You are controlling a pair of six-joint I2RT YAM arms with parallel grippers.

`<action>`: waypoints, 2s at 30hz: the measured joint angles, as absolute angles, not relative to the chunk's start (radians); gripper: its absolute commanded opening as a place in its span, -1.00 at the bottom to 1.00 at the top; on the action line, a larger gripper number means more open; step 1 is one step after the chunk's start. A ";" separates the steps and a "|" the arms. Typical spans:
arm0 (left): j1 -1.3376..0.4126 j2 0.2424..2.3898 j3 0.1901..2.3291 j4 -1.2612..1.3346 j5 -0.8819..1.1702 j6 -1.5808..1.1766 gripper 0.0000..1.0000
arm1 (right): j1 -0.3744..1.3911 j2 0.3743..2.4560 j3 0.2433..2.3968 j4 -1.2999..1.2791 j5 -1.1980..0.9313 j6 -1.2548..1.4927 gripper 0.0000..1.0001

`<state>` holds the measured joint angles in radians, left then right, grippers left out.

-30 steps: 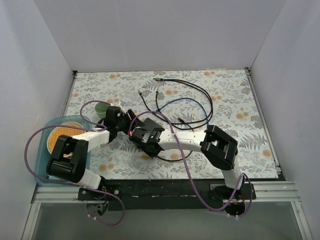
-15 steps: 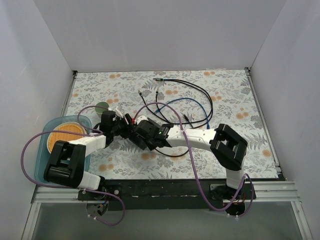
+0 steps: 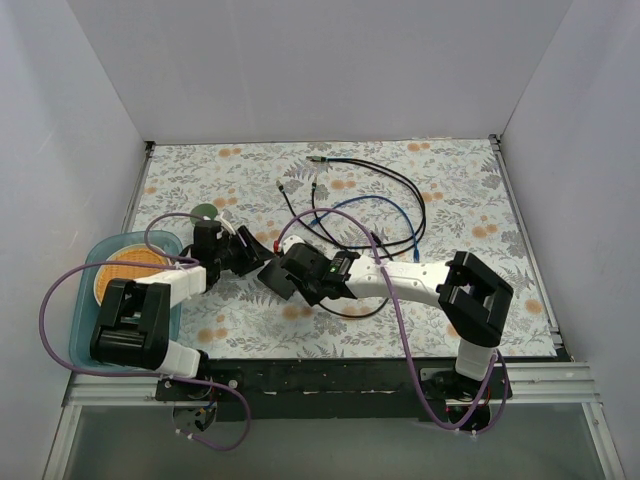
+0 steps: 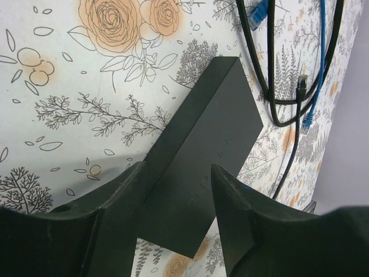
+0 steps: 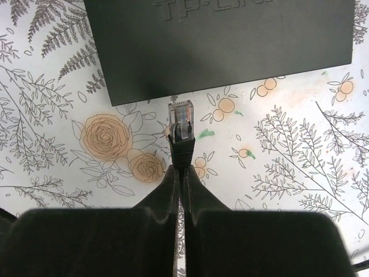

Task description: Insert the plug into the switch port

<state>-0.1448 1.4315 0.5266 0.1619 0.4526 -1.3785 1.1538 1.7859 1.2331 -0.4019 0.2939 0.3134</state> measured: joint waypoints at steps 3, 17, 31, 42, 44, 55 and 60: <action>-0.144 1.436 0.524 0.163 0.449 -1.369 -0.05 | 1.154 1.786 1.233 -0.408 0.273 0.311 -0.97; -0.144 1.489 0.463 0.295 0.493 -1.340 -0.08 | 1.154 1.847 1.232 -0.459 0.181 0.280 -0.97; -0.140 1.498 0.444 0.344 0.534 -1.335 -0.08 | 1.154 1.913 1.295 -0.479 0.172 0.264 -0.97; -0.140 1.498 0.439 0.352 0.538 -1.335 -0.09 | 1.154 1.938 1.338 -0.523 0.182 0.263 -0.97; -0.140 1.498 0.439 0.352 0.538 -1.335 -0.08 | 1.154 1.945 1.349 -0.537 0.184 0.263 -0.97; -0.140 1.498 0.439 0.352 0.542 -1.335 -0.07 | 1.155 1.982 1.407 -0.608 0.197 0.265 -0.97; -0.140 1.498 0.439 0.352 0.547 -1.335 -0.06 | 1.156 1.998 1.434 -0.642 0.203 0.265 -0.97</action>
<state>-0.1402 1.4982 0.4389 0.3515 0.5472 -1.3354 1.1561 1.9976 1.4342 -0.6418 0.2028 0.2649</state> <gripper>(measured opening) 0.467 0.031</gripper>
